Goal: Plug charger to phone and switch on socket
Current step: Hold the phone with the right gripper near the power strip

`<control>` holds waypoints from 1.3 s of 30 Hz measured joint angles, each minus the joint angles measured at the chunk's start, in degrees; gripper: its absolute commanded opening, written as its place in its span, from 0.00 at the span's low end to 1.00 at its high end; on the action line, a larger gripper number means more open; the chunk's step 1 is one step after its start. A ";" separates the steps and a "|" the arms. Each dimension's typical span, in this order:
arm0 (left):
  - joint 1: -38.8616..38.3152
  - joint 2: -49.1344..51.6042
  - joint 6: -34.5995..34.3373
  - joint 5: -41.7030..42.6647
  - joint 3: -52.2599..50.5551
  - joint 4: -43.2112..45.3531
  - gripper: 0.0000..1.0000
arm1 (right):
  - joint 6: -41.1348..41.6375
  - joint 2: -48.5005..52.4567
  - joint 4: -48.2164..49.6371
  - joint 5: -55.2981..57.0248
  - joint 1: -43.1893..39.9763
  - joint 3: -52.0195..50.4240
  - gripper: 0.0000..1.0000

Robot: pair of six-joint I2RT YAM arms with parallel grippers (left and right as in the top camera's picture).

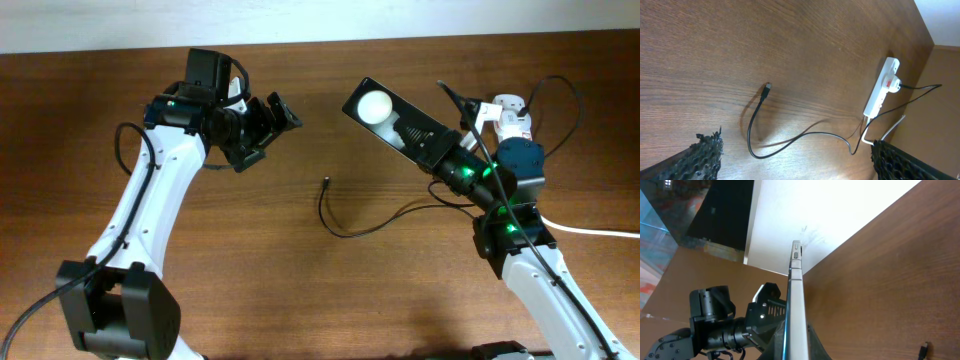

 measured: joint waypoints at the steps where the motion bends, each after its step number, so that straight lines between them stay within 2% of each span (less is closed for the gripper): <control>1: 0.00 0.00 0.00 0.00 0.00 0.00 0.99 | 0.15 0.00 0.00 -0.07 0.00 0.00 0.04; 16: 0.00 0.00 0.00 0.02 0.00 0.00 0.99 | 3.21 -2.95 2.54 -0.94 0.00 0.00 0.04; 39: 0.00 0.00 0.00 0.02 0.00 0.00 0.99 | 3.41 -4.04 2.12 -0.94 -0.11 0.00 0.04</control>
